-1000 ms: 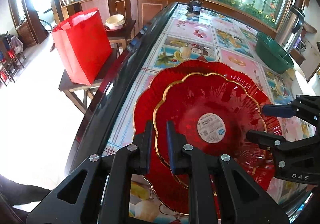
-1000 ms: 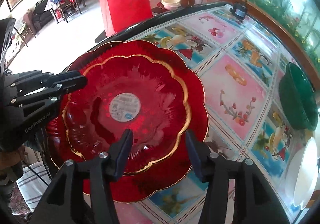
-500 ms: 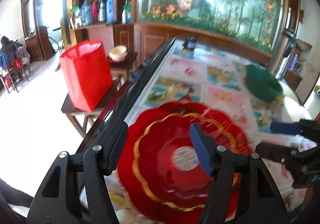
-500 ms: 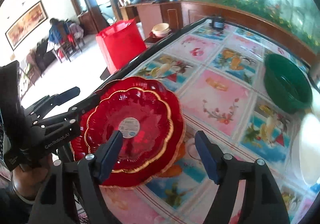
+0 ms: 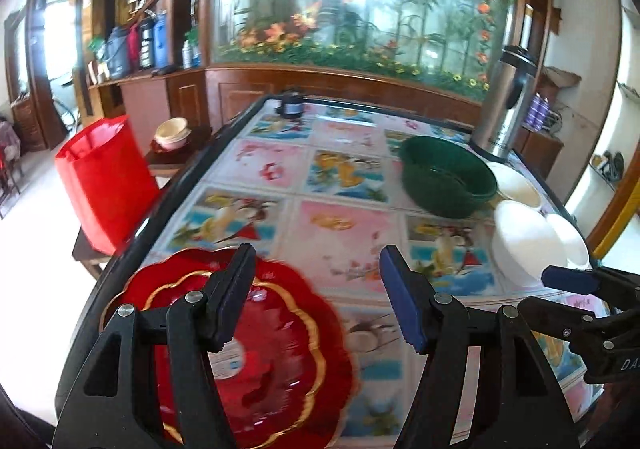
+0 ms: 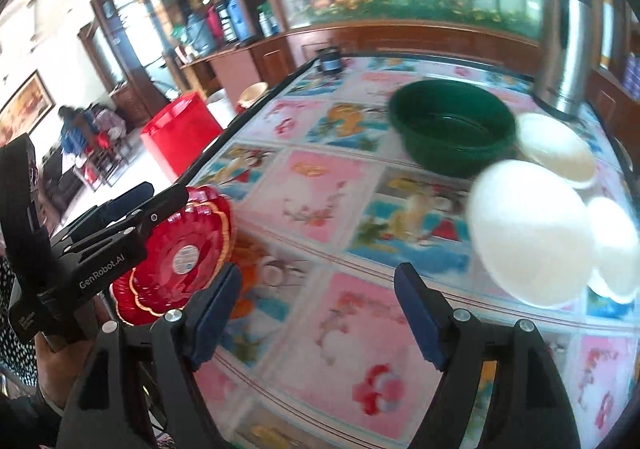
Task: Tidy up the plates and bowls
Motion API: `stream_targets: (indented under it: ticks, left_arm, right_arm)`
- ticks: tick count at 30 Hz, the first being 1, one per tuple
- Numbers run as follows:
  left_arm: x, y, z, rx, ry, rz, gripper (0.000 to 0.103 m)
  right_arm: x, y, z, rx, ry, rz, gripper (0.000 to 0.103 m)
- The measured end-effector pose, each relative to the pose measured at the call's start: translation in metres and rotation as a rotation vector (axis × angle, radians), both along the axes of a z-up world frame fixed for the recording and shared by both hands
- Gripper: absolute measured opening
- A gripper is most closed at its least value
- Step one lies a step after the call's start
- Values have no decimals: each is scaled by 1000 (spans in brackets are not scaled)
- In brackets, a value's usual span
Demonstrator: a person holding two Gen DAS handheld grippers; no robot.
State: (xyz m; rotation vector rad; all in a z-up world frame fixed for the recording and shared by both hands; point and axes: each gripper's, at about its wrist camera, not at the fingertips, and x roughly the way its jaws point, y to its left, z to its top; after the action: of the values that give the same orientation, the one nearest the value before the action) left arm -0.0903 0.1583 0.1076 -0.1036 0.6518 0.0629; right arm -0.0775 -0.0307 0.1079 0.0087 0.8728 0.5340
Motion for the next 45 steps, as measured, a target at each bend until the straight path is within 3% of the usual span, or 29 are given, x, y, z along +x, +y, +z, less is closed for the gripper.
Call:
stream_targets:
  ticks: [12,45]
  left_arm:
    - [30,-62,-4,10,21,-82,65]
    - [67,-101,-15,16,70,-112,65]
  right_arm:
    - [6,-65,-5,32,18,-111,80]
    - [29,-74,-3,38,22,-104,80]
